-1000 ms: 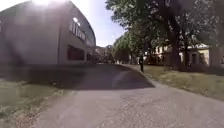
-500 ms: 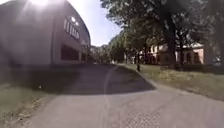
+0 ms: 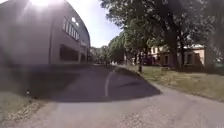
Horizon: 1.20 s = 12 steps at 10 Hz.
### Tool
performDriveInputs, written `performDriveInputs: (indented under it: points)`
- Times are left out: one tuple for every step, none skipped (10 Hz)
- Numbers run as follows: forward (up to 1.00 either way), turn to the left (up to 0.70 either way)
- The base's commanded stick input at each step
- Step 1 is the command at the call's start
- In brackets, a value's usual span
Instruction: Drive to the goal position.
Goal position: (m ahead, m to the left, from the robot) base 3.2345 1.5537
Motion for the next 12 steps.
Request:
performDriveInputs:
  points:
    - [0.70, 0.00]
    - [0.70, 0.00]
    - [0.70, 0.05]
    - [0.70, 0.35]
    - [0.70, 0.35]
    - [0.70, 0.05]
    - [0.70, 0.01]
    - [0.70, 0.00]
    - [0.70, 0.00]
    - [0.70, 0.00]
    - [0.70, 0.00]
    - [0.70, 0.00]
